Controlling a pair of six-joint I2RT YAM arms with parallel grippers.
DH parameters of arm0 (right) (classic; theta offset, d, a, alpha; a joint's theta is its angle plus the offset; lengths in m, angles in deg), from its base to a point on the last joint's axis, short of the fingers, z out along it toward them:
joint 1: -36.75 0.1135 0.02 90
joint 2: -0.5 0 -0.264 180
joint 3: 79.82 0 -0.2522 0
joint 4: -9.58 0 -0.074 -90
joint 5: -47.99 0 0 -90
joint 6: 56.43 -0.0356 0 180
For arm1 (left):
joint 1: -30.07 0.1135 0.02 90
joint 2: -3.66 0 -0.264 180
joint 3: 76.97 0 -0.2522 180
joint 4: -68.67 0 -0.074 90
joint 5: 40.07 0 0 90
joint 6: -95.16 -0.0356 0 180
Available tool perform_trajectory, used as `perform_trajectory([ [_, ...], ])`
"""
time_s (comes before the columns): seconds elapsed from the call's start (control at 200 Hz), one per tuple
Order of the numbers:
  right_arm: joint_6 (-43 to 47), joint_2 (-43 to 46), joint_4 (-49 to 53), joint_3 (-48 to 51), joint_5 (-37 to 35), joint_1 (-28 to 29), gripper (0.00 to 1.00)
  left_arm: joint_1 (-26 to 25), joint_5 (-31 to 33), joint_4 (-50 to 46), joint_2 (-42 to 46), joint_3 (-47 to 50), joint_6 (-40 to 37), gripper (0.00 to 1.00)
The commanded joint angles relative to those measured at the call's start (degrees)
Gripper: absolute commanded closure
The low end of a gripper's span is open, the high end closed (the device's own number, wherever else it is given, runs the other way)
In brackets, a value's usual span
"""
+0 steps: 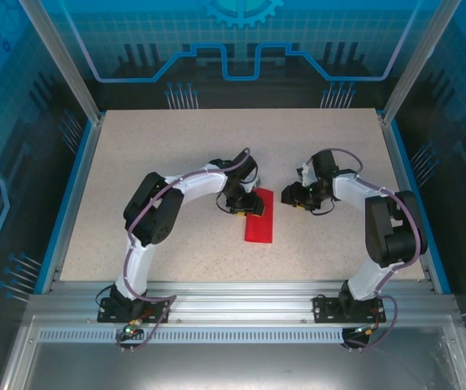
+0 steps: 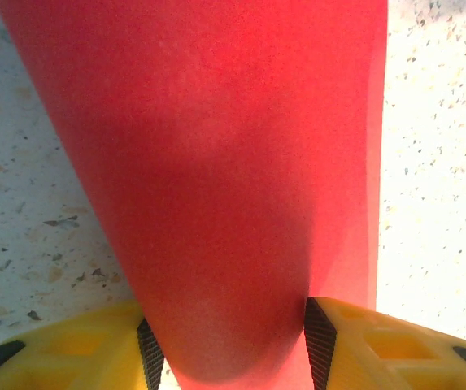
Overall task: Fold a paper plane with a square sheet of paper (fold left side to right side)
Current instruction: First fold in half a square sheet of paper at the center of the table.
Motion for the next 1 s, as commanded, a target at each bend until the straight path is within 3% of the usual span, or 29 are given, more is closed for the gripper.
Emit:
perform_trajectory([
  [0.0, 0.4, 0.6, 0.9, 0.5, 0.8, -0.5, 0.49, -1.6, -0.6, -2.6, -2.5, -1.5, -1.4, 0.48],
  [0.995, -0.2, -1.4, 0.7, -0.6, 2.2, 2.1, 0.49, -1.7, -0.3, -3.2, -4.3, -3.3, -0.3, 0.47],
])
